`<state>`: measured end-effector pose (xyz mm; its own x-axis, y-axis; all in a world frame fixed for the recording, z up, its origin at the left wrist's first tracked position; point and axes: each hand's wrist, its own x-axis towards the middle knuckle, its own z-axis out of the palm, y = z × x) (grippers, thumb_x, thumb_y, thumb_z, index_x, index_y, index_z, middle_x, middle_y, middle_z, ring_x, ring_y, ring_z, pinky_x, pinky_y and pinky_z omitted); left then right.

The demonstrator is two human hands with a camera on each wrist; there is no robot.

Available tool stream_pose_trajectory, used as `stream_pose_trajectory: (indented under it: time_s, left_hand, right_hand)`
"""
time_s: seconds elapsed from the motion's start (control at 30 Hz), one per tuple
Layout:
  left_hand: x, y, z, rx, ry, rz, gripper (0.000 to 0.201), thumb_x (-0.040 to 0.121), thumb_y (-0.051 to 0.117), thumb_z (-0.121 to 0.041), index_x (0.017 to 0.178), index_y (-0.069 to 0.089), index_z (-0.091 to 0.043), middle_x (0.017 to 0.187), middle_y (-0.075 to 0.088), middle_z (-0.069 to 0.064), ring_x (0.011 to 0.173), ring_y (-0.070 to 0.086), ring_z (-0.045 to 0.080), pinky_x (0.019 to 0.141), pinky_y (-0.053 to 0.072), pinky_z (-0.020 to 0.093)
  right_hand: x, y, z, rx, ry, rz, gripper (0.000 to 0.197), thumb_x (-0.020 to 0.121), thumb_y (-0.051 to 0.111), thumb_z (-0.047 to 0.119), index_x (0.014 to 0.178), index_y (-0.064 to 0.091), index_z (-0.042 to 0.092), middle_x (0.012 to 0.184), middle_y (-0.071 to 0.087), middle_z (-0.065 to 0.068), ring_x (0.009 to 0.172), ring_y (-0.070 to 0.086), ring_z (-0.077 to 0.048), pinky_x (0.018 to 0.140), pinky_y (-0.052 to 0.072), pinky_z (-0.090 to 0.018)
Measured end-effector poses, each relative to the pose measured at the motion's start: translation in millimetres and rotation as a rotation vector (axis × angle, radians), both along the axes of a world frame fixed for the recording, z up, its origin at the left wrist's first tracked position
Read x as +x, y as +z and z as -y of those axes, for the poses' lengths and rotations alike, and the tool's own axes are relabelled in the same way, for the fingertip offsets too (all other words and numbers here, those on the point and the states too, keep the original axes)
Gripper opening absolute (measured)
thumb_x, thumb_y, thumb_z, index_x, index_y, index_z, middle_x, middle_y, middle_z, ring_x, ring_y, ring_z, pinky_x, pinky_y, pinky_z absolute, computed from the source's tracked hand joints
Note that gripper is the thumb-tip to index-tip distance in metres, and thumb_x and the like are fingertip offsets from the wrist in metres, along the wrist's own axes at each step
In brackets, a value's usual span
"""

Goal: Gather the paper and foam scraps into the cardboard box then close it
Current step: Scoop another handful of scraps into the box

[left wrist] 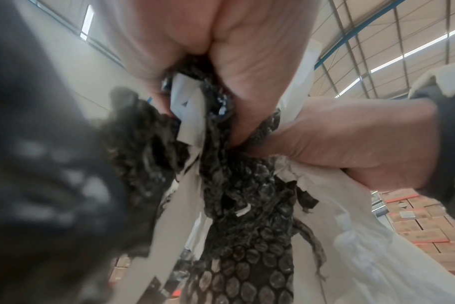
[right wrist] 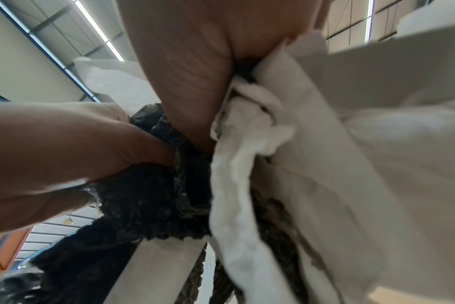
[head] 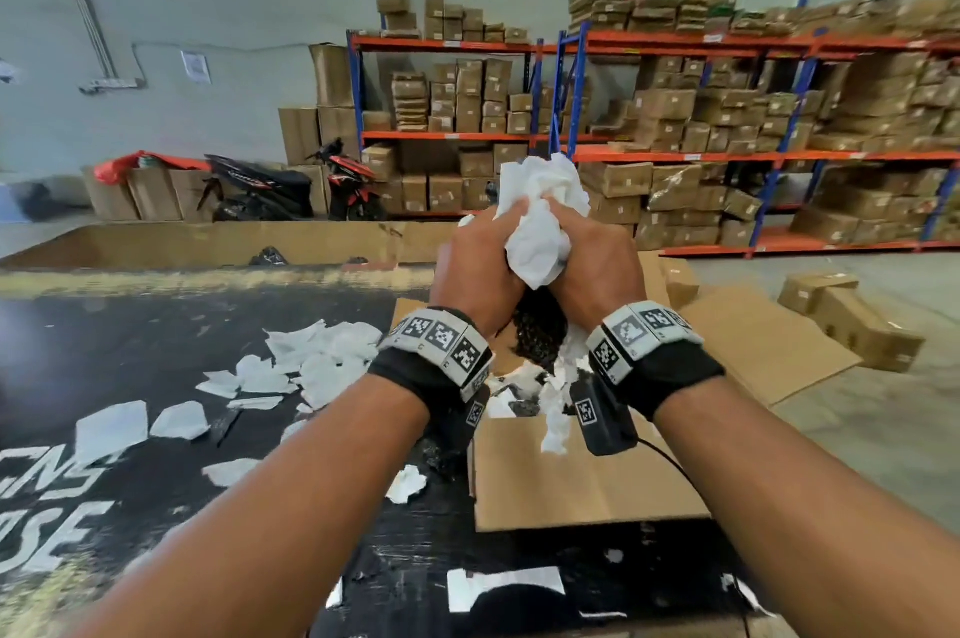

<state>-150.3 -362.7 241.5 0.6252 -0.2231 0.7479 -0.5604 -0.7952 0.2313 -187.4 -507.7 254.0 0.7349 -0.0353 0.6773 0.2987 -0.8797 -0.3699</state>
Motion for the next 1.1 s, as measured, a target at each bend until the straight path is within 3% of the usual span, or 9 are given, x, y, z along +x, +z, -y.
stream_pose_trajectory:
  time_s: [0.17,0.3,0.43,0.57,0.67,0.77,0.87,1.0,1.1]
  left_hand:
    - [35.7,-16.5,76.0,-0.035,-0.044,-0.036,0.033,0.091,0.056,-0.047,0.122,0.058,-0.037,0.078,0.055,-0.011,0.073,0.060,0.017,0.056,0.036,0.026]
    - [69.1,-43.2,126.0,-0.030,-0.052,-0.136,0.043,0.091,0.053,-0.049,0.132,0.056,-0.039,0.092,0.071,0.001,0.084,0.067,0.026,0.067,0.053,0.033]
    - [94.0,-72.3,154.7,0.072,-0.016,-0.216,0.041,0.091,0.058,-0.038,0.131,0.060,-0.032,0.094,0.068,0.008,0.085,0.067,0.030,0.069,0.049,0.031]
    - [111.2,-97.9,164.6,0.162,-0.015,-0.365,0.048,0.083,0.053,-0.042,0.128,0.062,-0.031,0.096,0.067,0.009,0.089,0.065,0.032,0.073,0.048,0.033]
    - [120.0,-111.0,162.1,0.212,0.032,-0.496,0.050,0.077,0.068,-0.050,0.124,0.064,-0.035,0.107,0.064,0.007,0.102,0.064,0.032,0.085,0.054,0.041]
    - [130.4,-115.9,151.3,0.350,0.140,-0.734,0.089,0.062,0.088,-0.054,0.142,0.053,-0.032,0.135,0.049,0.010,0.124,0.054,0.035,0.103,0.049,0.050]
    - [145.6,-112.3,138.9,0.556,0.283,-0.952,0.127,0.038,0.089,-0.073,0.150,0.038,-0.042,0.153,0.029,0.012,0.140,0.034,0.047,0.107,0.040,0.066]
    - [165.0,-105.1,124.8,0.691,0.247,-1.020,0.164,0.004,0.071,-0.093,0.152,0.012,-0.054,0.165,0.007,0.006,0.149,0.001,0.052,0.105,0.025,0.080]
    - [181.1,-96.6,128.5,0.736,0.165,-1.049,0.155,0.032,0.082,-0.084,0.156,-0.003,-0.050,0.169,-0.007,0.005,0.152,-0.002,0.048,0.112,0.021,0.075]
  right_hand:
    - [36.9,-11.4,79.1,-0.031,0.014,-0.042,0.049,0.087,0.066,0.032,0.134,0.058,0.033,0.099,0.072,-0.013,0.087,0.067,-0.034,0.072,0.052,-0.033]
    - [72.9,-31.8,132.2,-0.105,0.005,-0.157,0.047,0.088,0.064,0.034,0.134,0.056,0.035,0.104,0.071,-0.013,0.092,0.066,-0.037,0.075,0.054,-0.037]
    - [102.2,-57.6,164.3,-0.186,0.013,-0.321,0.046,0.086,0.063,0.036,0.131,0.054,0.039,0.107,0.070,-0.011,0.095,0.066,-0.037,0.078,0.055,-0.037]
    - [128.3,-86.5,182.6,-0.218,0.032,-0.443,0.050,0.084,0.069,0.029,0.132,0.056,0.037,0.114,0.068,-0.012,0.103,0.064,-0.038,0.080,0.051,-0.036]
    - [150.5,-106.3,191.5,-0.305,0.044,-0.603,0.060,0.085,0.068,0.025,0.141,0.048,0.030,0.131,0.061,-0.010,0.118,0.058,-0.035,0.093,0.048,-0.039]
    - [167.6,-122.9,197.7,-0.397,0.101,-0.819,0.084,0.066,0.081,0.045,0.140,0.043,0.033,0.134,0.060,-0.004,0.117,0.059,-0.031,0.096,0.048,-0.041]
    - [182.0,-129.7,206.5,-0.507,0.099,-0.929,0.119,0.039,0.083,0.073,0.143,0.038,0.036,0.144,0.053,0.002,0.125,0.054,-0.027,0.105,0.042,-0.045]
    - [191.6,-115.2,215.4,-0.488,0.164,-1.042,0.131,0.052,0.090,0.060,0.157,0.018,0.027,0.161,0.028,0.001,0.144,0.034,-0.027,0.116,0.031,-0.045]
    - [206.5,-112.3,216.8,-0.494,0.217,-1.091,0.132,0.052,0.088,0.064,0.157,0.015,0.031,0.162,0.025,0.003,0.146,0.031,-0.026,0.116,0.029,-0.044]
